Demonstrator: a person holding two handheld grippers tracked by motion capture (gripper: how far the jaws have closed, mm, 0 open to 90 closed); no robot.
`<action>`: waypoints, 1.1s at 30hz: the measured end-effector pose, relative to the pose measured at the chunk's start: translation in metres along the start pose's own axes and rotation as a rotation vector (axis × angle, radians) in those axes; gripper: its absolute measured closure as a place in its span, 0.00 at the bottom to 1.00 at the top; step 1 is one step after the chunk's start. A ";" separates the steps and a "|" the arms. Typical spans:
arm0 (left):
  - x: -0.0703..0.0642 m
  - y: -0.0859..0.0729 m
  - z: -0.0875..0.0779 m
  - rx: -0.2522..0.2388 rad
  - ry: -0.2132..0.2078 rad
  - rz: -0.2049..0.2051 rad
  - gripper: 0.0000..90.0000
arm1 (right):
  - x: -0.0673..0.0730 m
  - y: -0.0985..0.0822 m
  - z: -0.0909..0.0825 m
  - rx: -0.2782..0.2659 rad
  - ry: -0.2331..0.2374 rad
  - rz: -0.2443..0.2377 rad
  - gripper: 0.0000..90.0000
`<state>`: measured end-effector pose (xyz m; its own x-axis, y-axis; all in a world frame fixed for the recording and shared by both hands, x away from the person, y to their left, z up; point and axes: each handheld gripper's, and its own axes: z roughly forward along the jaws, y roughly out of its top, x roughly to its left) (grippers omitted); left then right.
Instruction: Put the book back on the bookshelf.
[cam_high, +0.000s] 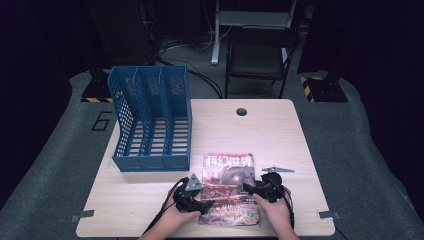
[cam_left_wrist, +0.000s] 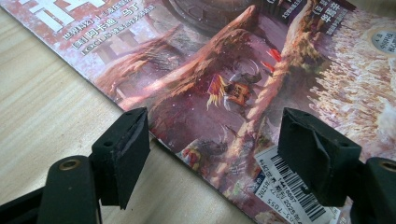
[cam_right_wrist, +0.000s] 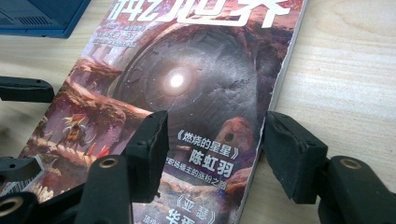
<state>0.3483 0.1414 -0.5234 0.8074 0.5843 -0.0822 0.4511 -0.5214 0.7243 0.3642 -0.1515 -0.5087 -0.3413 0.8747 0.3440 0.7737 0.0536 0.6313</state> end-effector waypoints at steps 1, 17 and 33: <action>0.000 -0.001 0.000 0.001 -0.015 0.000 0.28 | 0.000 0.000 -0.001 -0.003 0.006 0.012 0.45; 0.001 -0.005 0.000 -0.037 -0.020 0.000 0.28 | -0.002 0.005 -0.011 -0.073 0.091 0.060 0.48; 0.000 -0.007 0.002 -0.066 -0.012 -0.005 0.28 | -0.005 0.004 0.009 -0.015 -0.036 -0.023 0.41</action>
<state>0.3464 0.1437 -0.5296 0.8099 0.5791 -0.0934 0.4292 -0.4764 0.7673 0.3743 -0.1508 -0.5141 -0.3395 0.8901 0.3041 0.7576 0.0671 0.6493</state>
